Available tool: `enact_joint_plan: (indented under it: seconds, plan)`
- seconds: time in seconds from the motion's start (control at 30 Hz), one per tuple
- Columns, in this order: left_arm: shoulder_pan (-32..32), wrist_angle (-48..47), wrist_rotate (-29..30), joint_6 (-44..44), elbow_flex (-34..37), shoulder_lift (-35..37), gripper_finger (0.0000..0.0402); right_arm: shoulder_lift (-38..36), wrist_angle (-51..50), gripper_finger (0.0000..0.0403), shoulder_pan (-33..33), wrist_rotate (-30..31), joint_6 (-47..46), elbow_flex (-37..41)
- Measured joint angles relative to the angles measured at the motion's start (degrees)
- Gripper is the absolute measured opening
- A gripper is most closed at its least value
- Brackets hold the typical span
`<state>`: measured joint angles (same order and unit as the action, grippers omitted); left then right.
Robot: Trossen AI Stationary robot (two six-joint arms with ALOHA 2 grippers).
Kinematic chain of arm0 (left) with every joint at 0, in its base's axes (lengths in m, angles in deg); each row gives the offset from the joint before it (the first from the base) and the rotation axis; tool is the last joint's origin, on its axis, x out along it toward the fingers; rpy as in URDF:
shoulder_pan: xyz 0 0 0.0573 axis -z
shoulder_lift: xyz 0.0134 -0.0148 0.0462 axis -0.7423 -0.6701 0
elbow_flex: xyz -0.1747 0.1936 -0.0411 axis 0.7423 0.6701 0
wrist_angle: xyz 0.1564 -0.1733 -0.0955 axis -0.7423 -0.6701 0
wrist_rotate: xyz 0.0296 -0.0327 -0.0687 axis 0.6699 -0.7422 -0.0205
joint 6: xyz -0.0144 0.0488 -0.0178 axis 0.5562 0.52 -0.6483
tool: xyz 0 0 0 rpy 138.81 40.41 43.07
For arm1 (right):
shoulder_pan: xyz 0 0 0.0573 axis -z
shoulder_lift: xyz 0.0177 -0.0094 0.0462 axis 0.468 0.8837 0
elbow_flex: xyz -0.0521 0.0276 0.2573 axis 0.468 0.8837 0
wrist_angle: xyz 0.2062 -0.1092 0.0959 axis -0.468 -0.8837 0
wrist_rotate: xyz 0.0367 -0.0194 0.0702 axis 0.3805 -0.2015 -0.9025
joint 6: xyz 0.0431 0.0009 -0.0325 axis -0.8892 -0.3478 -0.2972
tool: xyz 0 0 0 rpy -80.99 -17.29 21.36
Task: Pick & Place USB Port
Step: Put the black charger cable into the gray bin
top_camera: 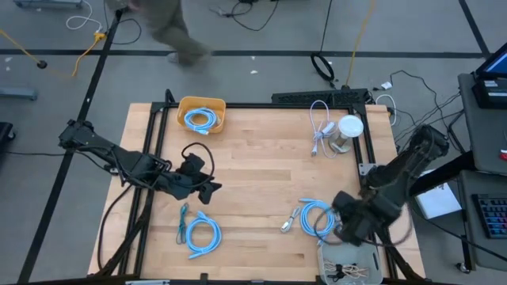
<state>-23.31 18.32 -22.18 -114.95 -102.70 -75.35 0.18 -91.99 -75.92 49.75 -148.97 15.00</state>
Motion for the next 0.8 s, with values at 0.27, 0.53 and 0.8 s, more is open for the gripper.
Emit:
enact_joint_plan:
  seconds: [0.27, 0.53, 0.8]
  plan:
    - [1.4, -1.6, -0.2, -1.1, 0.0, 0.0, 0.0243, 5.3, 7.3, 0.002, -9.0, -3.5, 4.3, -4.7]
    - [1.4, -3.6, -0.3, -2.3, 0.0, 0.0, 0.0243, 11.8, 15.3, 0.002, -13.2, -6.2, 6.1, -4.7]
    - [1.3, -3.6, -0.3, -2.6, 0.0, 0.0, 0.0243, 14.8, 18.4, 0.0027, -13.1, -6.4, 6.2, -4.7]
